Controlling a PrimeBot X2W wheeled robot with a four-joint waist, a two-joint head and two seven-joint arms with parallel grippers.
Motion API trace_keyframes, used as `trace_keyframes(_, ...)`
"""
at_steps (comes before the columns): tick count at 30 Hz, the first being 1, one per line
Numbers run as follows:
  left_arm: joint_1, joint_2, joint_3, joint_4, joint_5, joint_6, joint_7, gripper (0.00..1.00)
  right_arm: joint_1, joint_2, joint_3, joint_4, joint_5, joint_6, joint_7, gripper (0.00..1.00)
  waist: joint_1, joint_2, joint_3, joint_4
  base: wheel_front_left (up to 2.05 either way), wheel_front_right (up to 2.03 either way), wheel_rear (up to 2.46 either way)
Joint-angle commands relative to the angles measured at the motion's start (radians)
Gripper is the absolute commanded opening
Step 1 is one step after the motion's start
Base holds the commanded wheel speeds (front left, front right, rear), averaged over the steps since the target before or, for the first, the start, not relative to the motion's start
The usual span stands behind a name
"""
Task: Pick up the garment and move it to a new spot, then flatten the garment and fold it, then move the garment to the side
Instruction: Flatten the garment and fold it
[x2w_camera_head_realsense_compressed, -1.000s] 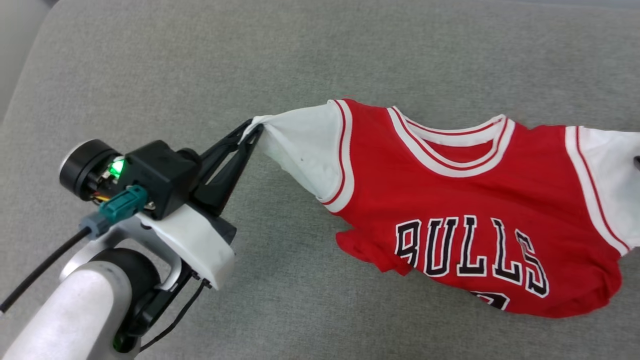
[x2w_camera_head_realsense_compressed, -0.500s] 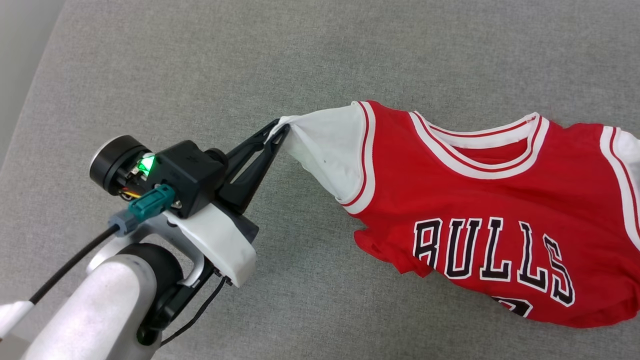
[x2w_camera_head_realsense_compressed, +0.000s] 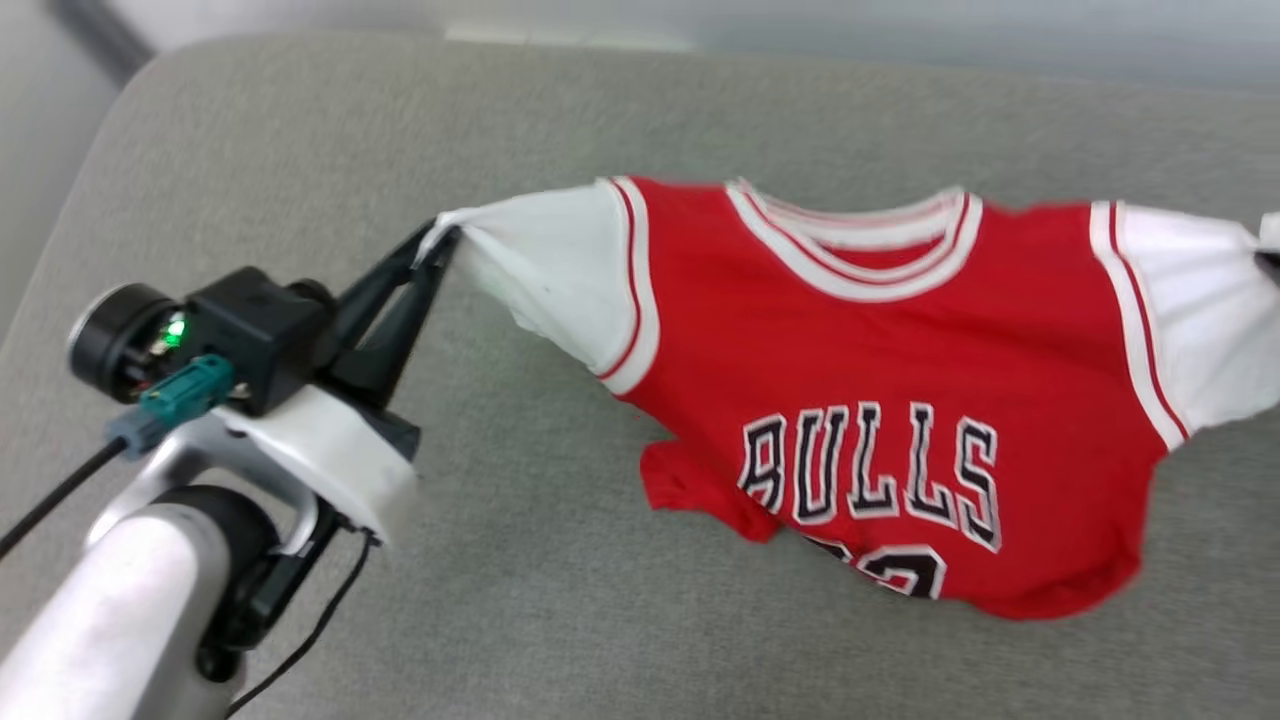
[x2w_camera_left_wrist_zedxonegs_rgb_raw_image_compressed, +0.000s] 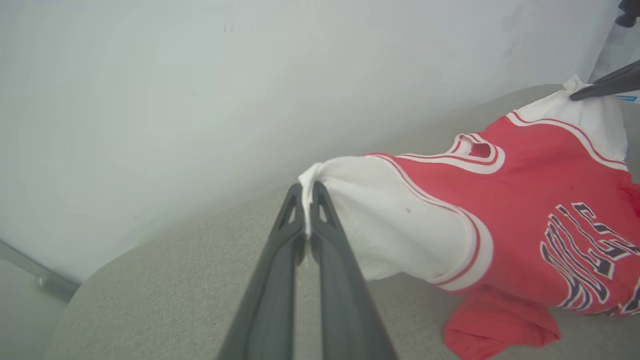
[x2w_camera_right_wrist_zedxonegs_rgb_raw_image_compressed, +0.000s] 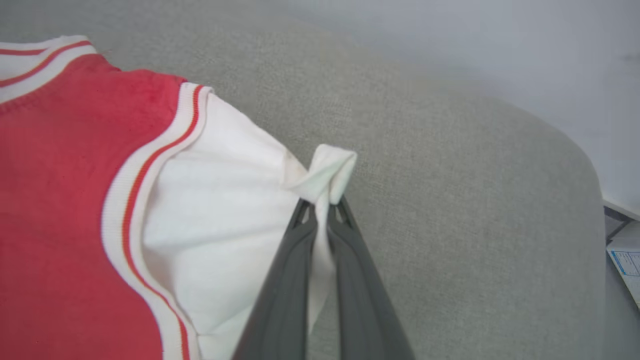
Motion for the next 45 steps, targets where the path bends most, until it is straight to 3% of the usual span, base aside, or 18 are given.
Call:
trace_keyframes(1,0.014,0.013,0.011,-0.006,-0.003,0.008,-0.008,0.00,-0.016,-0.009,0.000,-0.014,0.001,-0.001,-0.017,0.00,-0.0001,0.0000,-0.051,-0.044,0.00,0.00,0.00)
trace_keyframes(9,0.061,0.090,0.144,-0.087,-0.004,0.070,-0.045,0.00,-0.046,-0.007,-0.071,-0.194,-0.017,-0.001,-0.129,0.00,-0.0001,0.0000,-0.147,-0.128,0.00,0.00,0.00)
trace_keyframes(23,0.036,0.175,0.367,-0.223,-0.056,0.132,-0.076,0.00,-0.075,0.061,-0.225,-0.458,-0.012,-0.001,-0.141,0.00,-0.0001,0.0000,-0.184,-0.206,0.00,0.00,0.00)
trace_keyframes(34,-0.190,0.200,0.432,-0.191,-0.136,0.108,-0.084,0.00,-0.218,0.134,-0.307,-0.497,-0.048,-0.001,-0.173,0.00,-0.0001,0.0000,-0.072,-0.224,0.00,0.00,0.00)
trace_keyframes(45,-0.644,0.218,0.338,0.055,-0.120,0.033,-0.090,0.00,-0.540,0.159,-0.291,-0.367,-0.118,-0.001,-0.250,0.00,-0.0001,0.0000,0.186,-0.205,0.00,0.00,0.00)
